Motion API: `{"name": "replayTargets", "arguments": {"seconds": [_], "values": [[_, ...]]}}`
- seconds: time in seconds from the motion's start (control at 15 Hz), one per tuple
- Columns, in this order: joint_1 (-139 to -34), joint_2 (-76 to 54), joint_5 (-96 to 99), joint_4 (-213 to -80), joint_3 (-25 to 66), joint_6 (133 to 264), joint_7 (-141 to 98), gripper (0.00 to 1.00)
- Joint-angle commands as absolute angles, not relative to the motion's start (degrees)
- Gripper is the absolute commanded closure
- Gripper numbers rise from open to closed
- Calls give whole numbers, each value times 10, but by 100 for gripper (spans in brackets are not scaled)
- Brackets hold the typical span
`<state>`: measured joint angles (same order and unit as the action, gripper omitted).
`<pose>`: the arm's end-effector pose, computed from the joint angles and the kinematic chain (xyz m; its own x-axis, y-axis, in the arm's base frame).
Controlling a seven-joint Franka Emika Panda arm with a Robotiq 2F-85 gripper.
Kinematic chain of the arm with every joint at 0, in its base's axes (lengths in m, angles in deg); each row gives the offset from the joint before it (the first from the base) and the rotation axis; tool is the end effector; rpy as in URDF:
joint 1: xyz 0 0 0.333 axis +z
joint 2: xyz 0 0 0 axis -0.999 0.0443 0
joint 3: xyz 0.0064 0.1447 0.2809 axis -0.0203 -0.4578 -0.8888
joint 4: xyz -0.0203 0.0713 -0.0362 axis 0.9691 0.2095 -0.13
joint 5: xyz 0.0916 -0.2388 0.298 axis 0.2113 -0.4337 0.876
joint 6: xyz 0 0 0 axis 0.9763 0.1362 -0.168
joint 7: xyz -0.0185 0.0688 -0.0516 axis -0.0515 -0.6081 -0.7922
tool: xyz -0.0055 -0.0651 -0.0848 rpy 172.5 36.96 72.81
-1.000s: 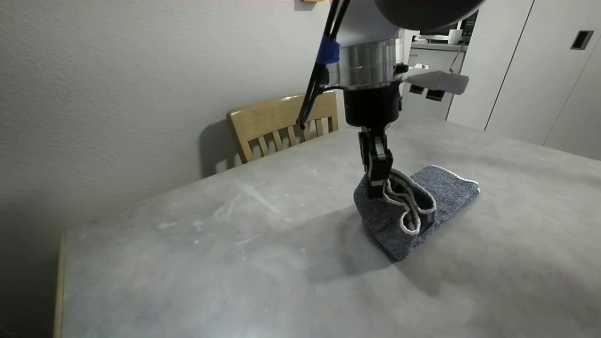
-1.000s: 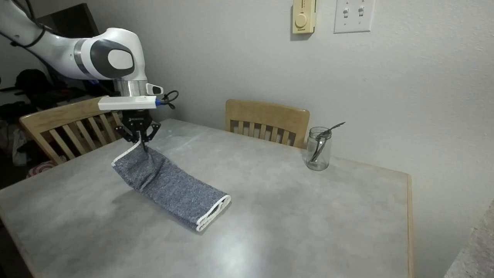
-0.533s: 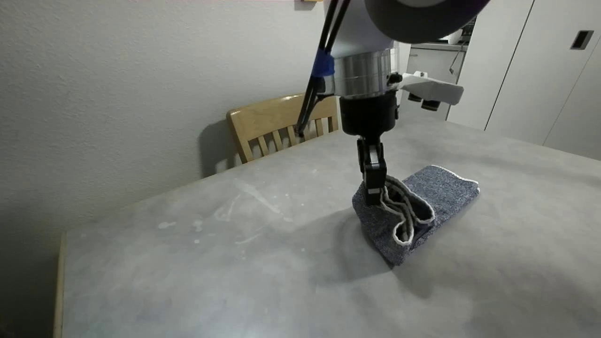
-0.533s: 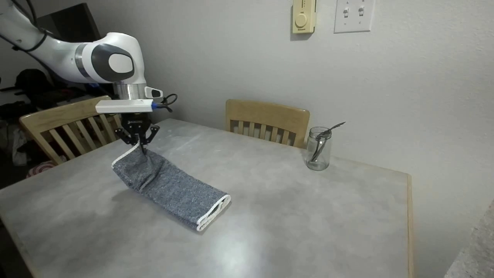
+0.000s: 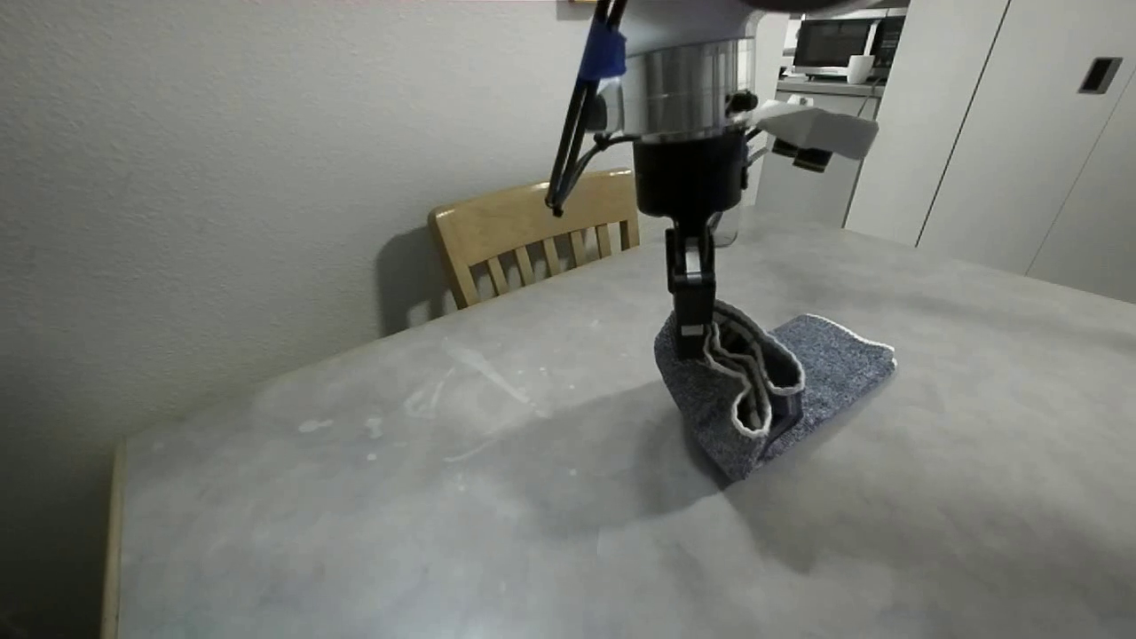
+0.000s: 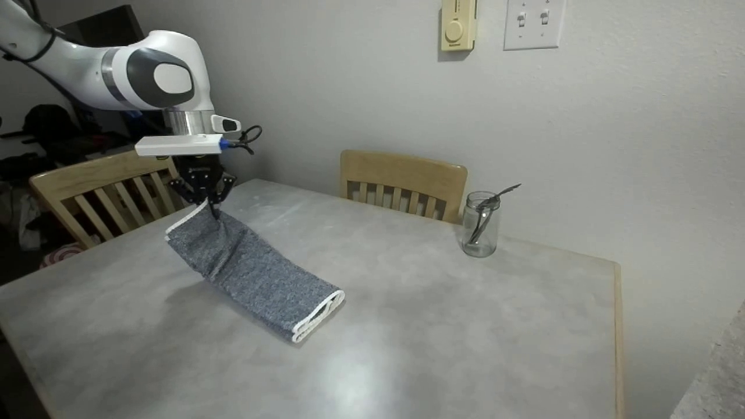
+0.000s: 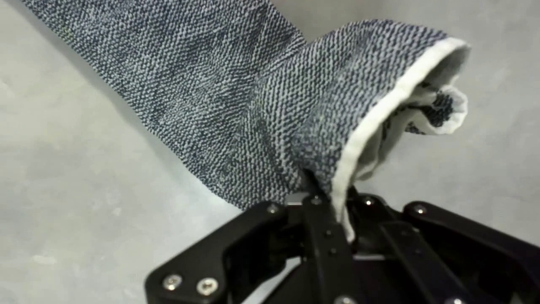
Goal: Fold up the grey towel on the table.
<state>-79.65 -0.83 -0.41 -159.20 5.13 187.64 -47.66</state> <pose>0.5995 0.1965 0.2745 0.7215 0.6844 -0.1050 0.6819 -0.7287 -0.0633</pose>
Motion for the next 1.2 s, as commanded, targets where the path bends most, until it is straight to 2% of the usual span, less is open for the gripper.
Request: {"name": "replayTargets", "arguments": {"seconds": [0.0,0.4,0.87,1.13], "values": [[-814,-48,27,-1608,42,1870,-503,98],[-878,-71,145,-1600,20,1808,-737,98],[-939,-42,201,-1552,58,1653,-1022,98],[-949,-20,217,-1535,87,1608,-1078,98]]}}
